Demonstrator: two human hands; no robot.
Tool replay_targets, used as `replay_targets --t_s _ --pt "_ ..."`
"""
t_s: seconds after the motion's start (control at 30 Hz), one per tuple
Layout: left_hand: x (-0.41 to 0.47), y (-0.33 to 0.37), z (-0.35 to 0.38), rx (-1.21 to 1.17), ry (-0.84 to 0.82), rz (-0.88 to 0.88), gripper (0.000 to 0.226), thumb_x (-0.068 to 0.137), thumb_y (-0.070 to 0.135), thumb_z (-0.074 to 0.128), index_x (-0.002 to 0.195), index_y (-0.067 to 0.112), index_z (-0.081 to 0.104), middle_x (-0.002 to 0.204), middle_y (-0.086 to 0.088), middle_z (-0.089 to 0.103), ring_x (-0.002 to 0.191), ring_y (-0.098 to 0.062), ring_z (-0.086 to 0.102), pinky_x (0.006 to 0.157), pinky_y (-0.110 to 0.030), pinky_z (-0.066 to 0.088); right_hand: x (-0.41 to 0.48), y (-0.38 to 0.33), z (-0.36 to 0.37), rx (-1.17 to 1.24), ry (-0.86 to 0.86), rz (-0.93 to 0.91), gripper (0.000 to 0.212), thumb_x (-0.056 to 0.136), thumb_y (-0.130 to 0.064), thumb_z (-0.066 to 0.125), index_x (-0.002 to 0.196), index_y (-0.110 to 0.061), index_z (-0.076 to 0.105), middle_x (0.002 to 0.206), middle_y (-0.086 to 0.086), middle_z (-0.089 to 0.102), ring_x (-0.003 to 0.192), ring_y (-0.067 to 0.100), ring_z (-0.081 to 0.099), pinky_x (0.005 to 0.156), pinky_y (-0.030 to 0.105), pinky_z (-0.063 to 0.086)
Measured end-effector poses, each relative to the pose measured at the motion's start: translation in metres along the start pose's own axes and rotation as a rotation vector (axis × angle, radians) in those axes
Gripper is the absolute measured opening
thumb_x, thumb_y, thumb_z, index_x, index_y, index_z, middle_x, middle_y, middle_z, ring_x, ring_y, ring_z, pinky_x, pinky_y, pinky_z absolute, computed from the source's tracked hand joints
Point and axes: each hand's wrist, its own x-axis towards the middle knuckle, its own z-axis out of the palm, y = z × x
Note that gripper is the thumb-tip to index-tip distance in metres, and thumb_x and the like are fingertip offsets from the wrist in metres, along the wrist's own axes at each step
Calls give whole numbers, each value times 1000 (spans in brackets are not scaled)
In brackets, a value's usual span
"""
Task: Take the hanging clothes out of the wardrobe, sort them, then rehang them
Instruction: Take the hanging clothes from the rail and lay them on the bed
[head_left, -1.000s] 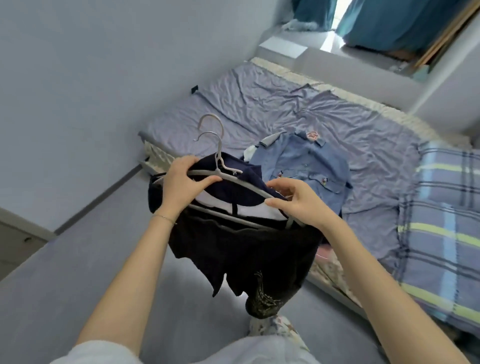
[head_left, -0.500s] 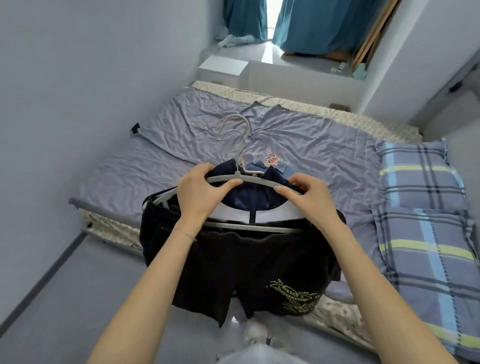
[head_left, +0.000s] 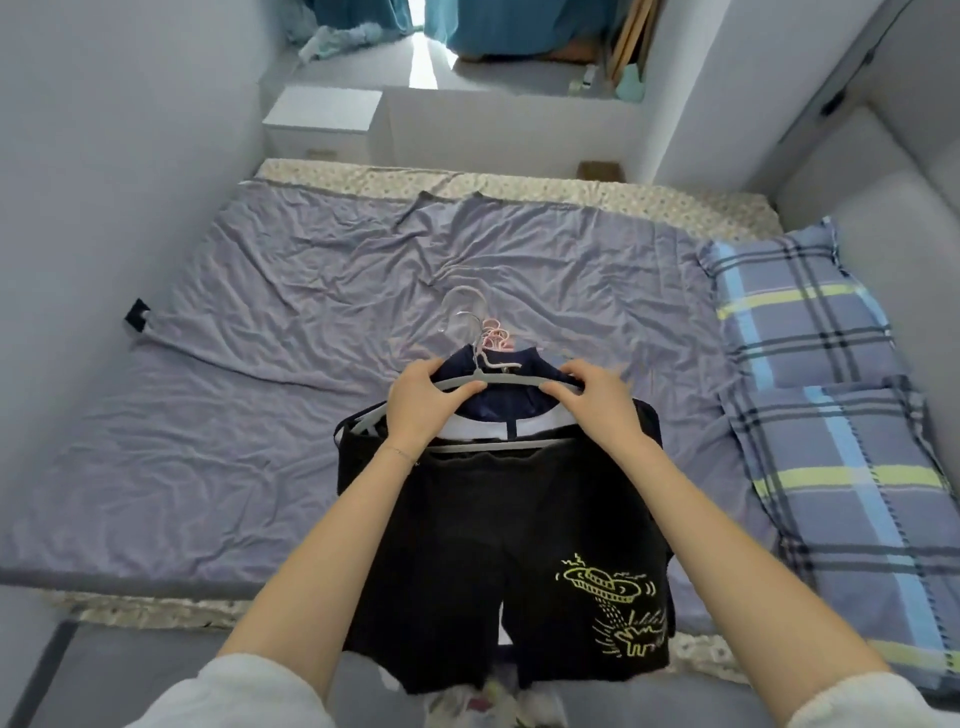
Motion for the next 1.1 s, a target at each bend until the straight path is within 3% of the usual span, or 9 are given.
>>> replay_targets --t_s 0.17,0.37,0.47,0.57,0.63,0.73,0.97,1.1 --pt "75 -44 54 20 -125 -29 45 68 61 76 90 23 70 88 7 66 86 -13 60 73 -31 44 71 38 41 -128 -54 105 23 91 -41 62 77 -26 52 69 -10 53 71 16 52 54 29 29" --pt "147 -99 133 97 -254 -21 44 76 51 76 102 16 70 95 1 66 93 -16 59 78 -29 44 143 107 98 -273 -91 221 22 94 -41 58 82 -23 54 75 -3 57 78 23 57 66 35 39" --pt "168 -124 162 110 -264 -19 43 80 43 77 108 12 68 101 -1 65 97 -18 59 87 -34 49 167 130 124 -332 -101 229 23 96 -37 56 103 -18 66 93 2 69 90 26 62 79 41 48" --pt "171 -138 178 112 -241 -3 36 85 28 74 115 12 65 109 -4 67 106 -22 61 96 -39 47 180 143 135 -311 -118 255 24 95 -25 56 116 -18 66 107 4 70 102 28 61 85 45 50" --pt "167 -139 179 88 -211 -18 40 88 20 70 126 11 60 124 -4 64 118 -22 57 107 -45 40 180 144 135 -258 -104 256 31 94 -22 57 125 -19 62 118 3 66 113 27 57 91 46 49" --pt "153 -134 166 -2 -173 -43 46 92 16 66 135 8 55 135 -5 59 127 -20 52 112 -40 38 171 132 129 -166 -59 241 42 95 -23 58 137 -18 54 135 1 58 128 23 48 106 45 41" --pt "97 -87 104 -75 -16 -31 45 92 14 64 136 12 54 140 -2 55 138 -19 42 115 -46 33 129 63 103 -51 -32 106 45 94 -26 61 138 -21 51 138 -1 55 130 19 44 110 41 36" --pt "52 -54 61 -111 103 -38 44 93 15 62 136 19 53 143 5 51 137 -10 41 116 -40 33 96 19 83 7 -48 -16 45 94 -26 62 138 -19 51 139 0 54 131 18 44 112 40 36"
